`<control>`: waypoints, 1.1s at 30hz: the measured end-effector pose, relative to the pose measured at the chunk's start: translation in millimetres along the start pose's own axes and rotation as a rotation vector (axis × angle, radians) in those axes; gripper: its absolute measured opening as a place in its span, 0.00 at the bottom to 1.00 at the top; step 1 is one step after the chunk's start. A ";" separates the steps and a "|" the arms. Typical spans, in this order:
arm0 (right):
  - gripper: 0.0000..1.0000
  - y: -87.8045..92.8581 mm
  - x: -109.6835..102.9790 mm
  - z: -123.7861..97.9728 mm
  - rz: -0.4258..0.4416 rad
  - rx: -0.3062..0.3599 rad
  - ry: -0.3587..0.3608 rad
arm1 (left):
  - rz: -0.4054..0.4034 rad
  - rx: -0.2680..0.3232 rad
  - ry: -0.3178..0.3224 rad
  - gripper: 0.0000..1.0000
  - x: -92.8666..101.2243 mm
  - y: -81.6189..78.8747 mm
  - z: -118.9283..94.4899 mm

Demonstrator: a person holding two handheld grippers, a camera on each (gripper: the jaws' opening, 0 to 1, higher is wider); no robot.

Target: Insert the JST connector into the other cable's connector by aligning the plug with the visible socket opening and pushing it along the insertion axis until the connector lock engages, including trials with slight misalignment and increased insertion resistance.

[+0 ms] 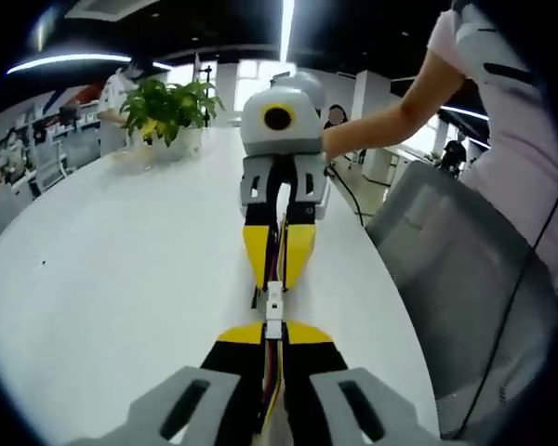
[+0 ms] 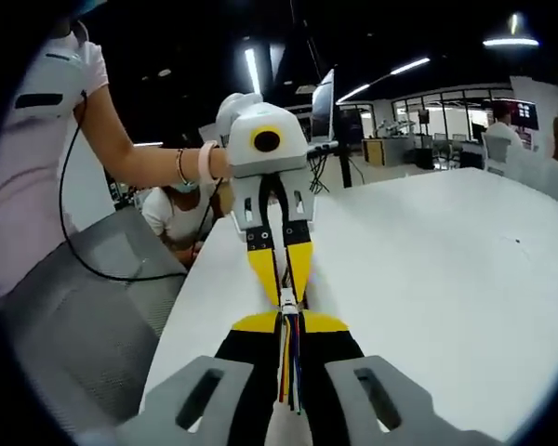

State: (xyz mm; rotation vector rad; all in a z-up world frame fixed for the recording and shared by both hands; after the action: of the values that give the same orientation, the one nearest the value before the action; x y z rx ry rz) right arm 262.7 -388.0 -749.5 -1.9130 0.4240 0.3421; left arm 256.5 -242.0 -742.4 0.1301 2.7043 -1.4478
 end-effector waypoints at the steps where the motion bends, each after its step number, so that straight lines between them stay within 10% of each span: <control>1: 0.03 0.2 0.7 -0.5 0.006 0.006 0.000 | -0.002 0.003 -0.001 0.00 0.0 -0.3 -0.6; 33: 0.03 -19.9 10.7 -10.3 -0.011 0.092 0.011 | 0.054 0.008 -0.030 0.00 -17.1 -18.1 -8.8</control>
State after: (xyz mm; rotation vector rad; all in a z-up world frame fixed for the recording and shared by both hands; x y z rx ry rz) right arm 281.5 -392.1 -733.8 -1.8278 0.4290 0.2995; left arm 271.3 -245.3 -720.9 0.1788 2.6508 -1.4338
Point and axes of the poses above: the point that each gripper's makers call its tool centre point, and the gripper's own axes: z roughly forward along the fingers, x roughly to its right, y roughly out of its underside, the point moved 8 cm from there along -z, roughly backward along the fingers, and after that the axes turned 14 degrees about z, right-handed, at the moved point
